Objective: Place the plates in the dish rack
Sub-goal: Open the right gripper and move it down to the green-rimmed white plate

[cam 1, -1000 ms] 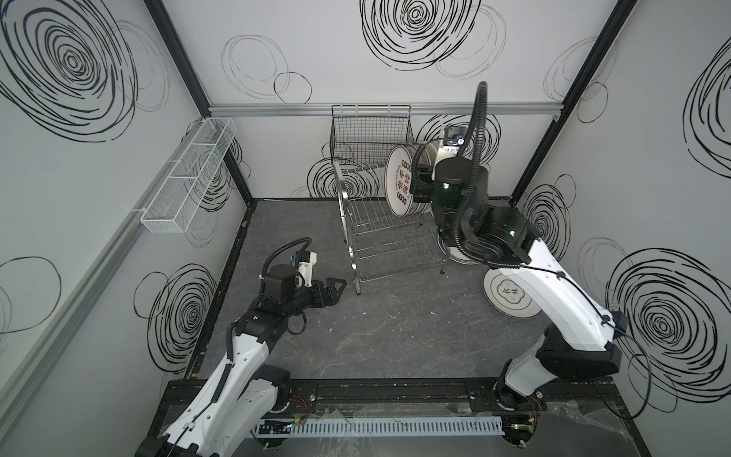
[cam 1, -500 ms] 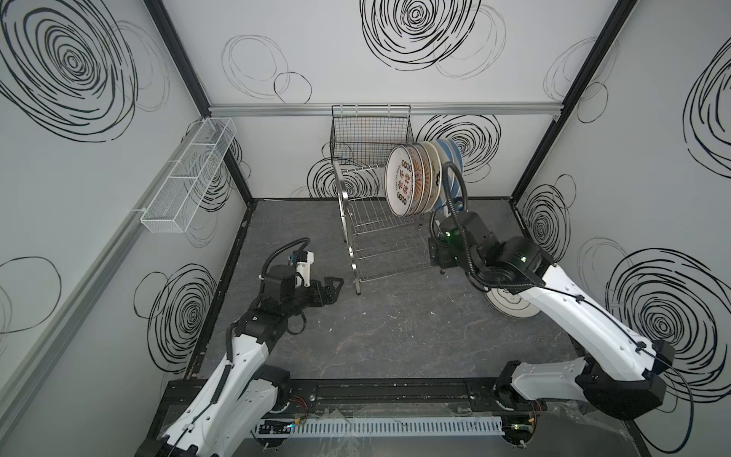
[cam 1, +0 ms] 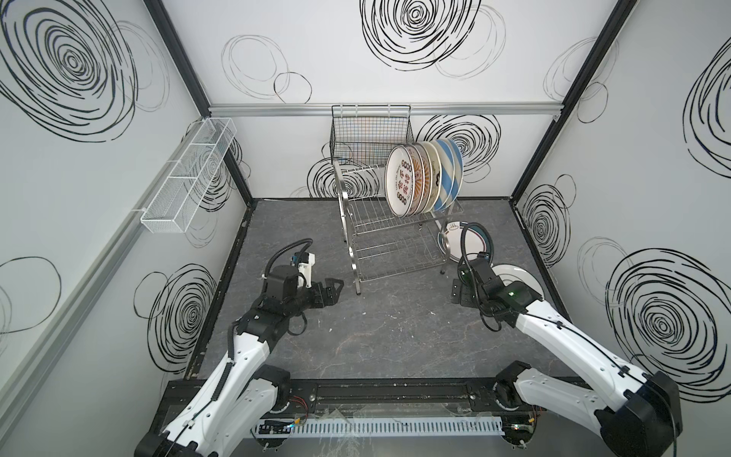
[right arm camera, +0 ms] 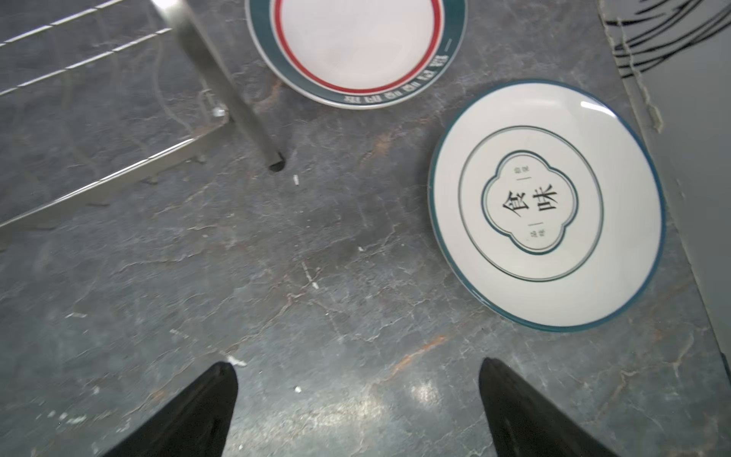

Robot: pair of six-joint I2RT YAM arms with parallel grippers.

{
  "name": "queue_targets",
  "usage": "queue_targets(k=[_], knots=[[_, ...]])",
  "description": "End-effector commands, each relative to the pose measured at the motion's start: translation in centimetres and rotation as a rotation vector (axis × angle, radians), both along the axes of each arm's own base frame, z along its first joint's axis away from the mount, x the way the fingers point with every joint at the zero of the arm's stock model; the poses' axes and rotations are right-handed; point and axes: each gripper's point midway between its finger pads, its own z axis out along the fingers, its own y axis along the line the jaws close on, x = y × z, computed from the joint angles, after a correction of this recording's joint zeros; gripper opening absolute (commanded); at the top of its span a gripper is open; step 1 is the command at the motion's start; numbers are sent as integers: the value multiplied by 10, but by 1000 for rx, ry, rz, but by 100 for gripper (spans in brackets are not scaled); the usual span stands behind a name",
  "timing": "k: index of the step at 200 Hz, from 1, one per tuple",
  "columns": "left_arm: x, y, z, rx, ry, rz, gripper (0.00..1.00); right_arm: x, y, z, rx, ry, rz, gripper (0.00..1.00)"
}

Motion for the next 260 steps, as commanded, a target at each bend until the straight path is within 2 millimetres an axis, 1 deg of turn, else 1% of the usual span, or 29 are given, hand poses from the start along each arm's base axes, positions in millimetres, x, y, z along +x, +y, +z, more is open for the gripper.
queue_targets(k=[1,26,50,74,85,113,131,172,213,231,260], knots=[[2,-4,9,14,-51,-36,96,22,-13,4,7,-109,-82,100],[2,-5,9,13,-49,-40,96,34,-15,-8,89,-119,-88,100],[2,-4,9,13,-51,-40,96,39,-30,-19,68,-110,-124,100],[3,-2,11,13,-57,-32,96,41,-46,-28,66,-113,-160,100],[4,-1,11,14,-57,-25,96,42,-49,-32,79,-116,-165,100],[5,3,12,15,-62,-9,96,38,-56,-52,141,-89,-201,100],[6,5,11,13,-60,-6,96,36,-56,-62,197,-78,-209,100],[7,5,11,-1,-57,-10,96,28,-60,-79,184,-7,-217,100],[8,6,10,-8,-55,-11,96,25,-54,-95,200,104,-199,100],[8,6,11,-9,-56,-11,96,21,-48,-104,216,162,-170,100],[8,6,11,-10,-55,-9,96,17,-40,-105,255,177,-148,100]])
